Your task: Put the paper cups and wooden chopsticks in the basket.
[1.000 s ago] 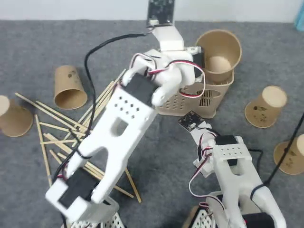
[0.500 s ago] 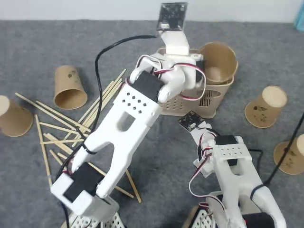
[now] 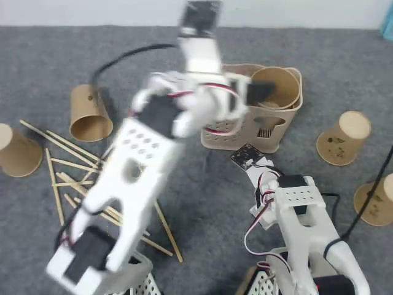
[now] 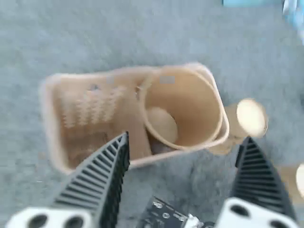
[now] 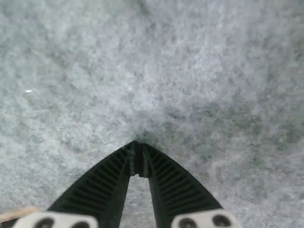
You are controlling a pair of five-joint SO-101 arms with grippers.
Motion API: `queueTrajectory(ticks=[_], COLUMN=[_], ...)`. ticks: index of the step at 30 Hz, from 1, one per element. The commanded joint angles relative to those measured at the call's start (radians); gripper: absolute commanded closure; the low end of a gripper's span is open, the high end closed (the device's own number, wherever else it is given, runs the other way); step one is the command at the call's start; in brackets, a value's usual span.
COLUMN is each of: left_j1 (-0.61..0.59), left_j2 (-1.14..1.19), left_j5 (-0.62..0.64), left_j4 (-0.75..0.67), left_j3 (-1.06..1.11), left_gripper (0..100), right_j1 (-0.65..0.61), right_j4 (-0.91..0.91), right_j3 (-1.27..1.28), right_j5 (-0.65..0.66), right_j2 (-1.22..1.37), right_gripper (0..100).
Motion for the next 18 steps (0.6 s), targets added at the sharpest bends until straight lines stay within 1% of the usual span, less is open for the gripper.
queueTrajectory(ticks=[1,5,7,9,12,13,15,18], left_j1=[-0.157,-0.405,-0.517,-0.594,-0.640,-0.649,-0.678,-0.721], left_j2=[-0.141,-0.173,-0.169,-0.164,-0.164,-0.172,-0.221,-0.381], left_j5=[-0.011,-0.011,-0.015,-0.064,-0.172,-0.192,-0.175,-0.183], left_j4=[0.031,0.038,0.066,0.101,0.133,0.104,-0.029,-0.330], left_j3=[-0.044,-0.042,-0.039,-0.010,0.102,0.163,0.312,0.616], left_gripper=[66,66,66,66,66,66,67,69], right_j1=[0.012,0.012,0.012,0.012,0.010,0.008,0.007,0.007], right_j4=[-0.018,-0.018,-0.018,-0.018,-0.018,-0.018,-0.018,-0.018], right_j3=[-0.011,-0.011,-0.011,-0.011,-0.011,-0.011,-0.011,-0.011], right_j5=[-0.009,-0.009,-0.009,-0.009,-0.009,-0.009,-0.009,-0.009], right_j2=[-0.048,-0.048,-0.048,-0.048,-0.048,-0.048,-0.048,-0.048], right_gripper=[97.8,97.9,97.9,97.9,97.9,97.9,97.9,97.9])
